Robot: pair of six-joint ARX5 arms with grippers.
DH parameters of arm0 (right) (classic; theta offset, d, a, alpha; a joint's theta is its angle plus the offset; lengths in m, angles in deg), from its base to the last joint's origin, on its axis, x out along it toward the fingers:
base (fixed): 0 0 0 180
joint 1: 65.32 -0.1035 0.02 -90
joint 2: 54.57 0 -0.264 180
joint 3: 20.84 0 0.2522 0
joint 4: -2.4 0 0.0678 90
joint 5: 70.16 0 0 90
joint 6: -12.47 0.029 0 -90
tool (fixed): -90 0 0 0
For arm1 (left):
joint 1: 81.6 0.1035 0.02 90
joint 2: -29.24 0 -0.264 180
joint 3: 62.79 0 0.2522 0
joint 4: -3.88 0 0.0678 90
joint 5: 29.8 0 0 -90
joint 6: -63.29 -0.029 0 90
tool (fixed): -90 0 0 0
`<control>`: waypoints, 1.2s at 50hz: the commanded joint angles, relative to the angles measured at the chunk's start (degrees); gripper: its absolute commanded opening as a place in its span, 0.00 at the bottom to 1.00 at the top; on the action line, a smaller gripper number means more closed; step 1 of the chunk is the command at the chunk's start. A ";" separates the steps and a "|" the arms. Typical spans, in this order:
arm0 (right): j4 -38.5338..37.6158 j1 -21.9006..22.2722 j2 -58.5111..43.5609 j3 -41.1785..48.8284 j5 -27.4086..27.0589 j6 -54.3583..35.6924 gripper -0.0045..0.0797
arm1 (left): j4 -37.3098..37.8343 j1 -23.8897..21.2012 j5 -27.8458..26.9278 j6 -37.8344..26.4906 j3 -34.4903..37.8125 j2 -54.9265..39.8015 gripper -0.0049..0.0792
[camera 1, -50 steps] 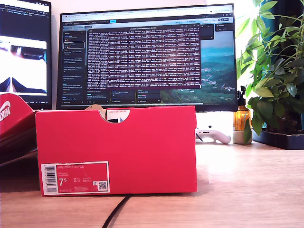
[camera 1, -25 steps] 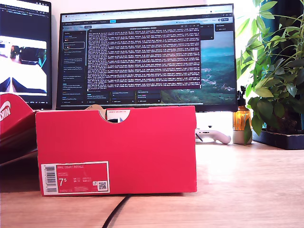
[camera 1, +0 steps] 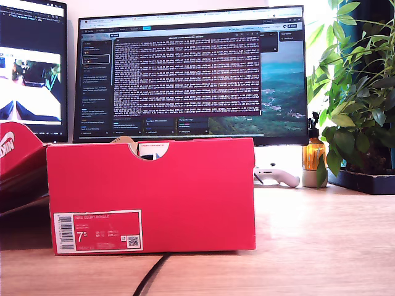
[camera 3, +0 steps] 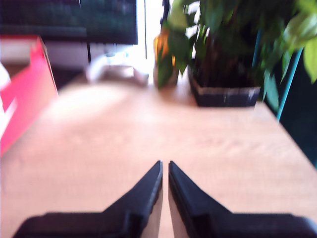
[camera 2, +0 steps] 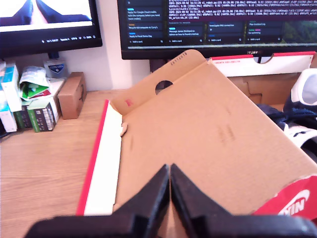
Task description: Pack the blue shoes by picking the first shoe and placing it inside the red shoebox, left side, then picking and rotating the second shoe and placing it in the shoebox
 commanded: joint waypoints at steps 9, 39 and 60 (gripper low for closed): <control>0.00 0.20 0.44 0.87 0.55 -0.20 0.04 | -1.75 0.22 -0.37 -0.20 1.79 6.45 0.04; 0.04 0.04 0.44 0.87 3.54 0.07 0.04 | 9.49 7.98 0.28 -1.01 1.79 15.39 0.04; 0.15 0.04 0.39 0.83 3.21 3.04 0.04 | 18.56 11.15 -10.62 4.35 1.77 15.39 0.04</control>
